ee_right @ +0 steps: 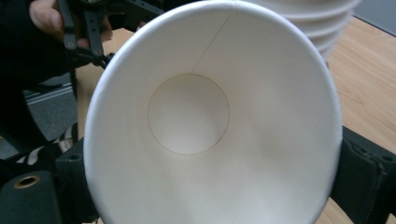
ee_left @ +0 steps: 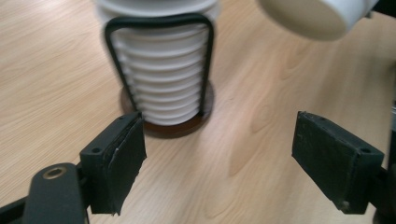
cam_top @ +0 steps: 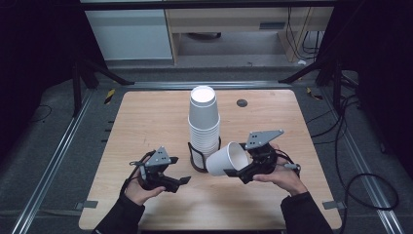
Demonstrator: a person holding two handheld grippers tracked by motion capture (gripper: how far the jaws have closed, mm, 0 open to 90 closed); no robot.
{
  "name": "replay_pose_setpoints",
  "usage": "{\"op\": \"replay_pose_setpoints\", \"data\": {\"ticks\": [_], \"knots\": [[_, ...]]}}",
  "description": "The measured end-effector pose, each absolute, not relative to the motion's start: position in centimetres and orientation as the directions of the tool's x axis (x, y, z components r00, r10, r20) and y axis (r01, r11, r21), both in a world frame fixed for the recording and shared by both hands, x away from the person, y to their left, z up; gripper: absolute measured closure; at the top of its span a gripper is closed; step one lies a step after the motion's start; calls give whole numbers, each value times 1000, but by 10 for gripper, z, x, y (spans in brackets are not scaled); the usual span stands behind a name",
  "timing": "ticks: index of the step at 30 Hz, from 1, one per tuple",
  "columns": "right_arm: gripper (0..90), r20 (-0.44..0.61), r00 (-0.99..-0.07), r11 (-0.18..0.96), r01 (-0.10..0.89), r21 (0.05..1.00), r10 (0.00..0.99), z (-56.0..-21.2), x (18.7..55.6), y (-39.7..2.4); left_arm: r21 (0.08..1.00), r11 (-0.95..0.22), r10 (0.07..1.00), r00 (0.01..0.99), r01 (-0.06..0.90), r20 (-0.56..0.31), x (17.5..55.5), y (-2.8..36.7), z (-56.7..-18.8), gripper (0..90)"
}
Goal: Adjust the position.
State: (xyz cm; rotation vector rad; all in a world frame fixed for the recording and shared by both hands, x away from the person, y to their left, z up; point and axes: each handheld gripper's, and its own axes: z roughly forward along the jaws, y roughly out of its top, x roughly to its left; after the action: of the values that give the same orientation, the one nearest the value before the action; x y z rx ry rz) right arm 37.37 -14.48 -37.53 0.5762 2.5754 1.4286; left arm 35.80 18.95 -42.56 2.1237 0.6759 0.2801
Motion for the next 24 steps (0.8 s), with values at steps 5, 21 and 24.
{"op": "replay_pose_setpoints", "data": {"ticks": [5, 21, 24], "knots": [[95, 41, -895, 487, 280, 827, 445, -374, 375, -157, 796, -454, 610, 791, 400, -50, 362, 200, -428, 170], [96, -6, -812, 493, 348, 797, 583, -363, 388, -194, 792, -401, 692, 719, 460, -67, 370, 219, -431, 182], [98, -16, -792, 493, 364, 791, 611, -363, 391, -199, 795, -389, 701, 709, 466, -72, 371, 222, -430, 185]]}}
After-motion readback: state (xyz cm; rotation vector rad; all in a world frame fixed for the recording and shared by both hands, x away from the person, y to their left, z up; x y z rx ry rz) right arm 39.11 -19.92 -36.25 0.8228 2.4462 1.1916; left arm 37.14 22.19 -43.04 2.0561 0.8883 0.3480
